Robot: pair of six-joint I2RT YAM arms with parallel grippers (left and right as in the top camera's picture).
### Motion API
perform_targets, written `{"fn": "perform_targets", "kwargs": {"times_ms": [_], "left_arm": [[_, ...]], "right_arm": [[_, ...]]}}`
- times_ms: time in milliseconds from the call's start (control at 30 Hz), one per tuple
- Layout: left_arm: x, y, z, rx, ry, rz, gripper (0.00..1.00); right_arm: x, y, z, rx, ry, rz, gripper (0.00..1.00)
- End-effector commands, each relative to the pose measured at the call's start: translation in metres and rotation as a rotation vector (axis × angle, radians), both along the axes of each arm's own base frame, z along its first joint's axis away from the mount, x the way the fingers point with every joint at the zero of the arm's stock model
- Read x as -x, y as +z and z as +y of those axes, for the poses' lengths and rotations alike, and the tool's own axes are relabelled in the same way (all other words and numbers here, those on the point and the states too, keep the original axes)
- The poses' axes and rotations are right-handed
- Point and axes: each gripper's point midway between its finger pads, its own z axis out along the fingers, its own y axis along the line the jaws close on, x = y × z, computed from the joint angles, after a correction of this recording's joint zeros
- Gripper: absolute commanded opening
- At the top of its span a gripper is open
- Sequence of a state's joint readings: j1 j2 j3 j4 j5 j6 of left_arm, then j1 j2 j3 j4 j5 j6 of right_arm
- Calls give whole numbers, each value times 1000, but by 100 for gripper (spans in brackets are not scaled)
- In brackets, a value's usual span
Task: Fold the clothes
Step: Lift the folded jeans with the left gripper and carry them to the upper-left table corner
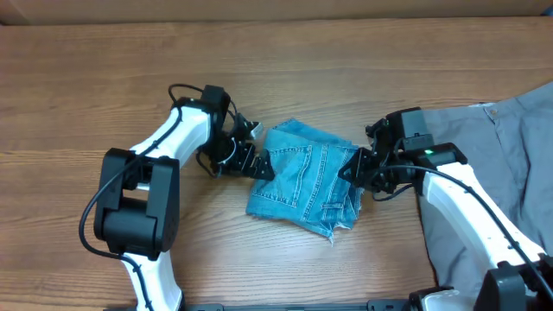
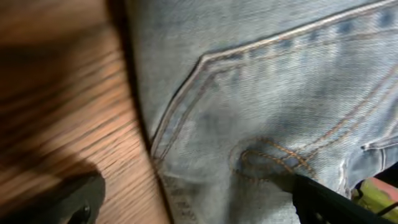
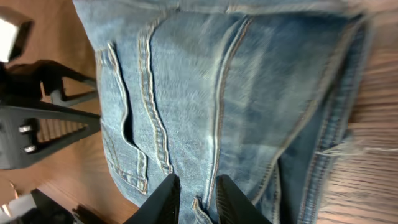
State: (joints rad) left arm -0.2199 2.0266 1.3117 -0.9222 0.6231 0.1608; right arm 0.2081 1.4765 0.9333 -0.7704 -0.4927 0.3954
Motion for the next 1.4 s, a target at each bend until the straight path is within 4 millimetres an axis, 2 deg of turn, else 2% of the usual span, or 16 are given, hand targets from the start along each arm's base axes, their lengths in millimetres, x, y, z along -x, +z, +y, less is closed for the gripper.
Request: {"fn": "perform_targets", "kwargs": {"times_ms": [0,133,300,433,633,667,733,767,800,833,867,967,1067,1233,1367], "left_arm": [[12,-11,-8,64,-19,21,100],[18,-16,-7,63,-18,32,100],[20,-16,-10,73,-27,33,100],[25,-17,-20,74,-57,27,100],[41,-19,-51,80,-163,-2,100],[43,-20,-56,77,-177,-7,96],[46,-23,-60,44,-176,-4,65],[47,-24,-61,27,-170,1,36],[48,-25,-62,22,-172,1,13],[48,-25,-62,20,-173,2,4],[48,-24,-62,22,-172,4,4],[41,-21,-53,18,-137,16,4],[23,-7,-36,18,-85,22,4],[-34,44,12,30,65,-24,4],[-96,95,72,56,268,-144,4]], "right_arm": [[3,-10,11,21,42,26,23],[10,-38,13,110,65,86,17],[12,-68,4,191,-19,187,11],[13,-78,5,191,-22,218,11],[14,-78,5,191,-22,219,11],[14,-78,6,188,-20,221,11],[15,-77,8,175,-18,225,11],[15,-76,9,166,-15,228,10],[16,-75,10,157,-12,233,8],[18,-75,12,149,-10,241,5],[19,-73,13,140,-8,249,4],[20,-61,11,128,-18,252,4],[11,-35,5,111,-44,210,4],[-6,26,3,69,-66,73,4],[-14,65,5,36,-69,-37,4]]}}
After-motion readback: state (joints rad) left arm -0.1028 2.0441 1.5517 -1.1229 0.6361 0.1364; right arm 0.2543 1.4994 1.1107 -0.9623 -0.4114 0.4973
